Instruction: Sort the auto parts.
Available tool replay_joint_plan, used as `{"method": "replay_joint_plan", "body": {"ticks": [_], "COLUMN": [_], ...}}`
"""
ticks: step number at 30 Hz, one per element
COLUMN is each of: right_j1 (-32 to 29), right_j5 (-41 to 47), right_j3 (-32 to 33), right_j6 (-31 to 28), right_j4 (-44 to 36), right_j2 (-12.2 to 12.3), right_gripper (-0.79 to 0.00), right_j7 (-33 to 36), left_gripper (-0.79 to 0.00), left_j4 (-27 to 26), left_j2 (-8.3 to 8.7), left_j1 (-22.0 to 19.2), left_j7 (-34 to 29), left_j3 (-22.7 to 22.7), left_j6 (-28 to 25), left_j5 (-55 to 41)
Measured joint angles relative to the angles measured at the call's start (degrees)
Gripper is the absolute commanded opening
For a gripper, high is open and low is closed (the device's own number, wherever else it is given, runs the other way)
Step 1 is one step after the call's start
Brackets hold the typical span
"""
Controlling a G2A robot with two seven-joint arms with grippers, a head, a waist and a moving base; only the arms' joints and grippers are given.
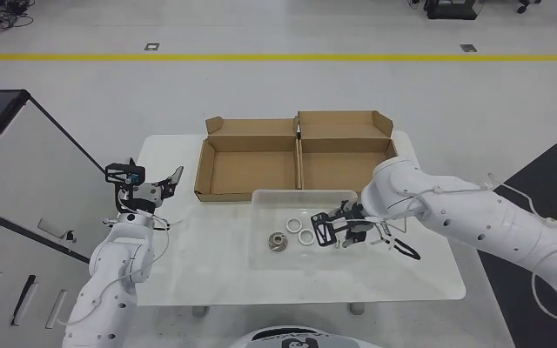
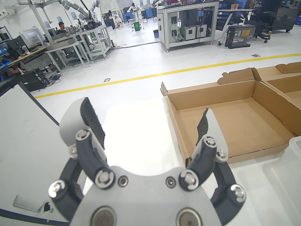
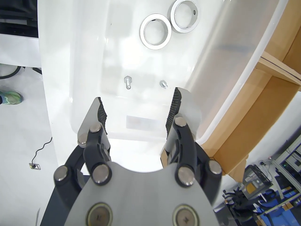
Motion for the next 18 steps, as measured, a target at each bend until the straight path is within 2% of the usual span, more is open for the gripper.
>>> {"method": "replay_joint_plan", "body": {"ticks": [7,18], "right_j1": [-1.18,-3.06], "right_j5": [-1.68,-4.16], "right_j3": [0.00,0.00], "right_j6": [-0.37,-0.52], "right_j4": [0.11,0.46], "right_j2": [-0.29,-0.90], "right_gripper": [-0.446,-0.440], "right_j7": [-0.37,-0.52], "left_gripper": [0.000,0.000], "left_j4": [0.00,0.00], "left_j2": [0.00,0.00], "left_j1": [0.00,0.00], "left_j7": [0.00,0.00], "left_j3": [0.00,0.00], "left_j6": [0.00,0.00], "left_j5": [0.00,0.00]}}
